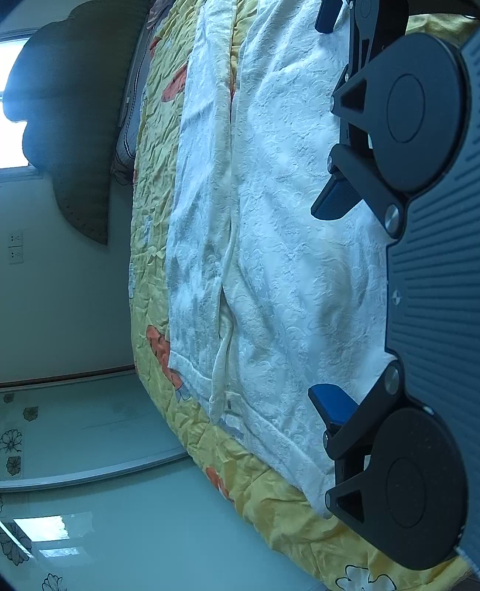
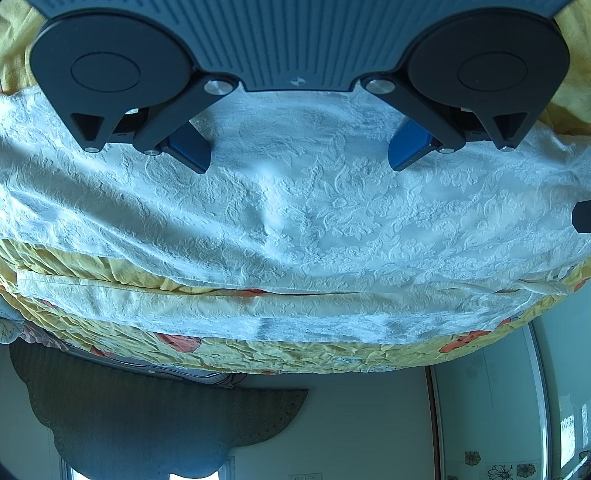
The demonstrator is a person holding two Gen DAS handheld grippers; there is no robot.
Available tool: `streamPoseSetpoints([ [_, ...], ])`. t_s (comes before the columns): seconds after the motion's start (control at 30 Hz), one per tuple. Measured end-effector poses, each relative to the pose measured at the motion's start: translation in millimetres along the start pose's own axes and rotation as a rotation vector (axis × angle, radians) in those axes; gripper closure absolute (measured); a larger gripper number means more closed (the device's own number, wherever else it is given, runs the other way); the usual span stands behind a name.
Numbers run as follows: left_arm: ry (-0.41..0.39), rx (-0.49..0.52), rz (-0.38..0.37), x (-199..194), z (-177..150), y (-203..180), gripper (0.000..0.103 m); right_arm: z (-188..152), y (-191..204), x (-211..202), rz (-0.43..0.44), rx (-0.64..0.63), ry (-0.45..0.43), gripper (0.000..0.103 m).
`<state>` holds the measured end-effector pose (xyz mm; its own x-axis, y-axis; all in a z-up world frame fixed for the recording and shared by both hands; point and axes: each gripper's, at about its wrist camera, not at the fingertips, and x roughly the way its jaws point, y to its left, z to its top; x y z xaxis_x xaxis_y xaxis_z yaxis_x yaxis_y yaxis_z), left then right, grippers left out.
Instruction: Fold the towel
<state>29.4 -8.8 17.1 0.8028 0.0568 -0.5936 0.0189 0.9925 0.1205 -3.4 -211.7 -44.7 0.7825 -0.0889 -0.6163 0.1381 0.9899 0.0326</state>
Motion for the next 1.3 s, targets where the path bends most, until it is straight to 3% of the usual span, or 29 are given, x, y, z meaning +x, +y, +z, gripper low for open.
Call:
streamPoseSetpoints([
  [0.37,-0.031,-0.01,0.009,-6.4,0.7,4.2,0.006,0.0,0.1,0.0,0.0,0.0,0.0,0.0],
  [0.7,-0.014,-0.058,-0.037,-4.8,0.5,10.3,0.007,0.1,-0.1,0.1,0.0,0.0,0.0,0.0],
  [1.3,-0.022,-0.009,-0.018,-5.2,-0.2,5.8,0.006,0.1,-0.2,0.2,0.0,0.0,0.0,0.0],
])
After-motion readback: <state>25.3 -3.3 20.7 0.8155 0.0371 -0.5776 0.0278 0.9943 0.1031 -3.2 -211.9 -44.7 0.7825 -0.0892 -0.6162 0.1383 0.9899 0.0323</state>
